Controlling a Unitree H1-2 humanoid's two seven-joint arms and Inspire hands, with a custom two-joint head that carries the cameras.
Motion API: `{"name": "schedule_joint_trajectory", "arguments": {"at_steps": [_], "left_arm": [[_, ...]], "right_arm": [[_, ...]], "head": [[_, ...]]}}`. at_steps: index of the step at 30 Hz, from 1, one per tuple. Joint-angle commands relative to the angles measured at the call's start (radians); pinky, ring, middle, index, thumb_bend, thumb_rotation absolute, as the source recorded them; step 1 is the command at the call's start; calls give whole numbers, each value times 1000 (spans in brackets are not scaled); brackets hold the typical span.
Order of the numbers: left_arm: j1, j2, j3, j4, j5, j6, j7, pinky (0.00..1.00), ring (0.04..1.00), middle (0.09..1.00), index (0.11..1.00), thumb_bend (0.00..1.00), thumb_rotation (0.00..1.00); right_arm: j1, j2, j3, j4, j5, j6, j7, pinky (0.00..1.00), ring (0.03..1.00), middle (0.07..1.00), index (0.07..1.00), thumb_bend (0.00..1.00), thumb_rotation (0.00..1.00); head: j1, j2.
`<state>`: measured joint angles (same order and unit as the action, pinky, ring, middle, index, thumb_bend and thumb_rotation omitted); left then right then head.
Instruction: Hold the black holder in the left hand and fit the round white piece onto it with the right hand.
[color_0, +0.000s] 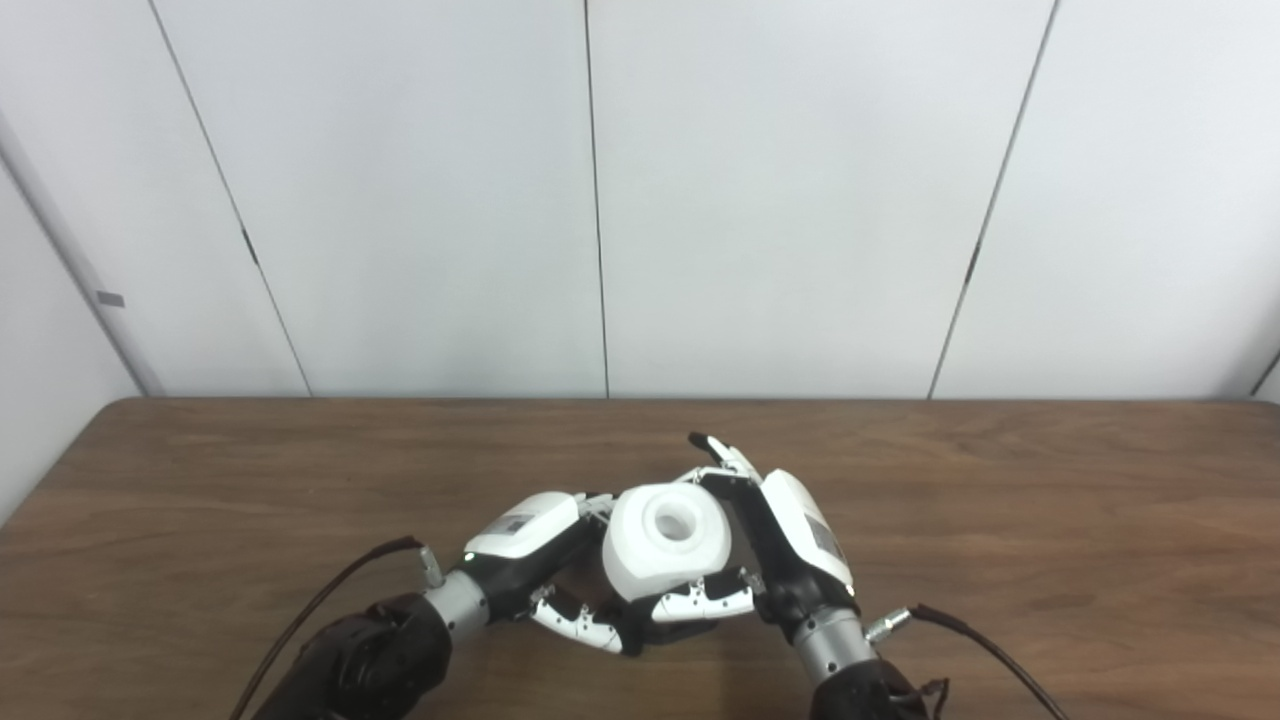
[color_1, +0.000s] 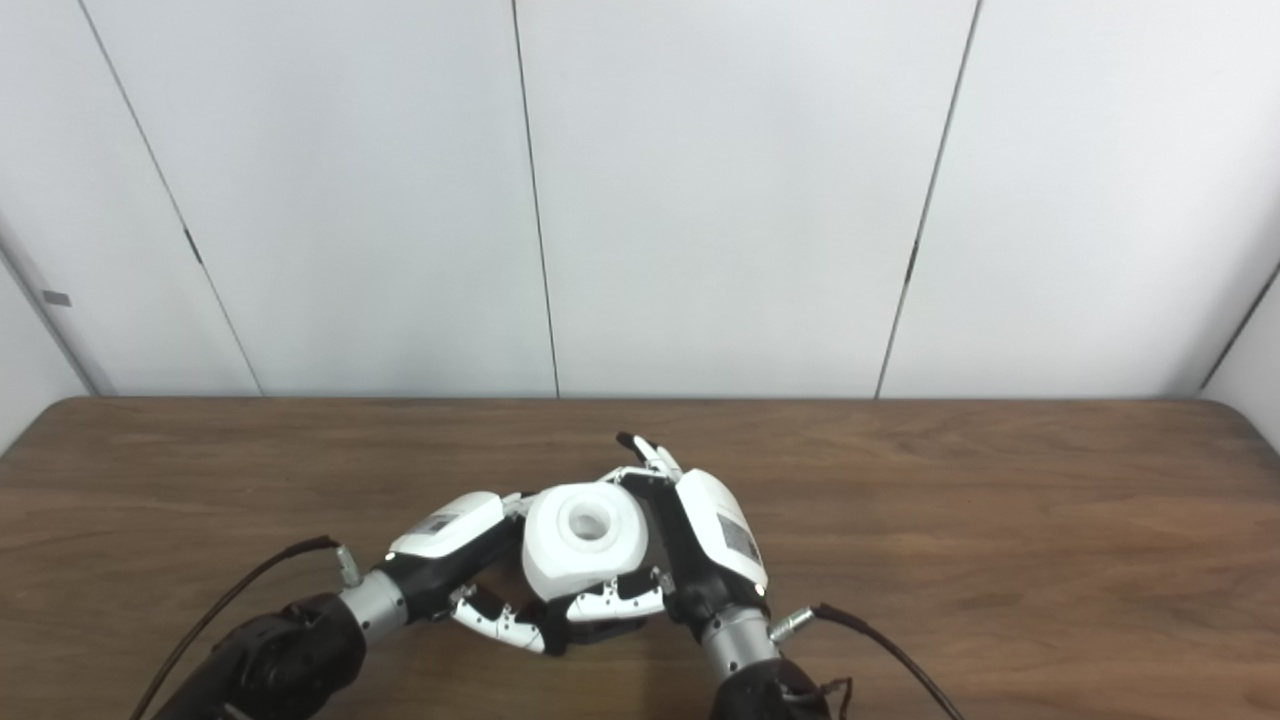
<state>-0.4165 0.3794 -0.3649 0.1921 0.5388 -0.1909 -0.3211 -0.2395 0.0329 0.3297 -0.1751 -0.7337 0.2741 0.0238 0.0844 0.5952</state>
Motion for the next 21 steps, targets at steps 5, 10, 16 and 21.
{"name": "schedule_joint_trajectory", "arguments": {"at_steps": [5,10,16,21], "left_arm": [[0,1,-7,-31,0,8,-13,1000,975,953,477,515,45],[-2,3,-7,-36,-1,8,-13,1000,973,949,477,515,46],[-4,3,-7,-54,4,25,-21,1000,975,949,477,516,46],[-1,-3,-5,-56,2,26,-19,1000,971,949,477,515,46]], "right_arm": [[-7,14,-1,-47,-56,18,-33,759,937,931,481,502,141],[-20,10,-8,-78,-67,56,-6,739,936,930,481,502,142],[-26,-3,-9,-115,-81,84,26,695,916,918,481,502,143],[-19,-7,-11,-128,-77,87,40,680,907,910,480,503,143]], "head": [[-11,5],[-7,18],[-9,36],[7,36]]}}
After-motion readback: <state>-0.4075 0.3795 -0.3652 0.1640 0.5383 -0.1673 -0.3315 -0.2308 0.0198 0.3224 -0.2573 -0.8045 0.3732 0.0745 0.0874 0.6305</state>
